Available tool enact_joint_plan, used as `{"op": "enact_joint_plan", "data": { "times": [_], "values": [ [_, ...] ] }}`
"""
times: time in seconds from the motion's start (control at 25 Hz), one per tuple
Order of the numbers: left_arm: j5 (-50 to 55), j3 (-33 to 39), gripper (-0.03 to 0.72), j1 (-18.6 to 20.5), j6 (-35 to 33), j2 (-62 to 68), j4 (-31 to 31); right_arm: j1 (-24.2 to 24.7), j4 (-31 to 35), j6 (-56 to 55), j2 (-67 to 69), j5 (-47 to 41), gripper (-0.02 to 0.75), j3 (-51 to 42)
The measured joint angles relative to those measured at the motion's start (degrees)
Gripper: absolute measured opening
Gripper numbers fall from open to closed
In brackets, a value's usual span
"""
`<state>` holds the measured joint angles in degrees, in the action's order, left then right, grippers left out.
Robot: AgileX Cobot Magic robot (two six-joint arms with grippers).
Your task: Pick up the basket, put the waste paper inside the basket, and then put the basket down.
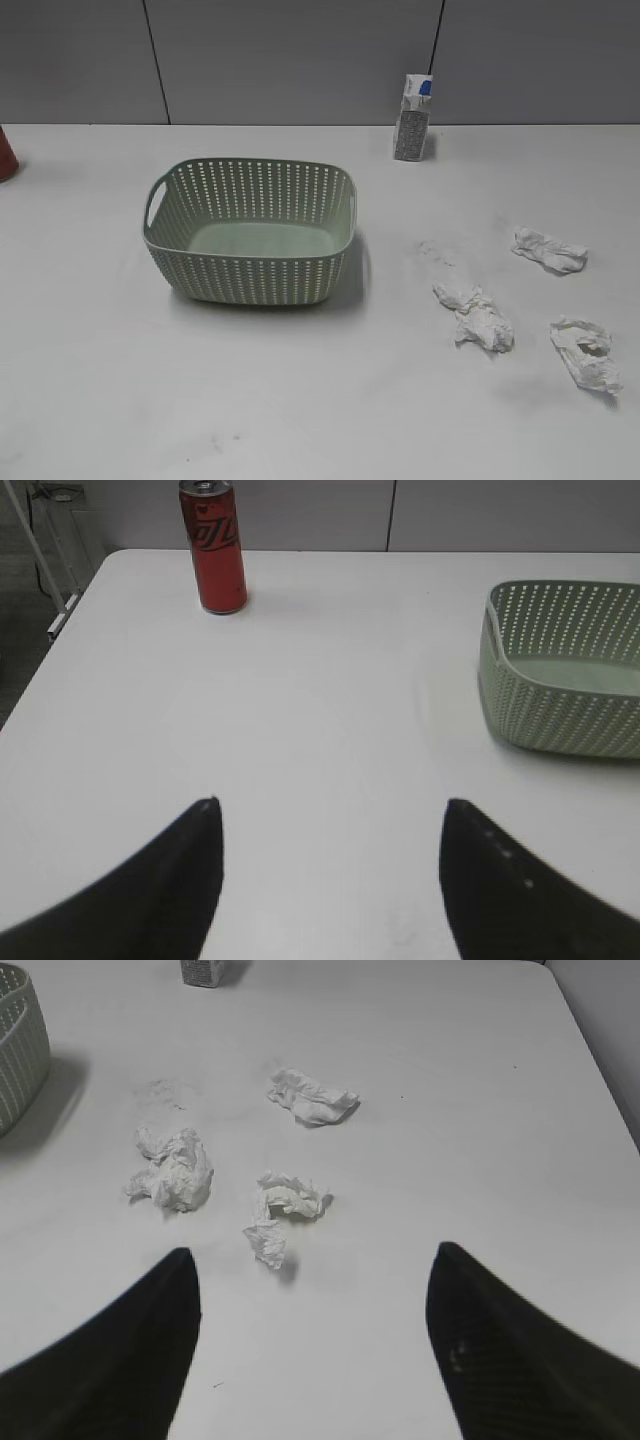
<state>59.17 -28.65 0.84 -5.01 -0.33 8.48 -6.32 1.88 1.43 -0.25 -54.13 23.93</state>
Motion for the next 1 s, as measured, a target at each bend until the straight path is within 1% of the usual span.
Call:
{"op": "enact_joint_plan", "data": {
  "times": [1.0],
  "values": [
    [0.0,0.0,0.514,0.0,0.0,0.0,0.3,0.0,0.0,0.0,0.0,0.0,0.564,0.0]
  ]
}}
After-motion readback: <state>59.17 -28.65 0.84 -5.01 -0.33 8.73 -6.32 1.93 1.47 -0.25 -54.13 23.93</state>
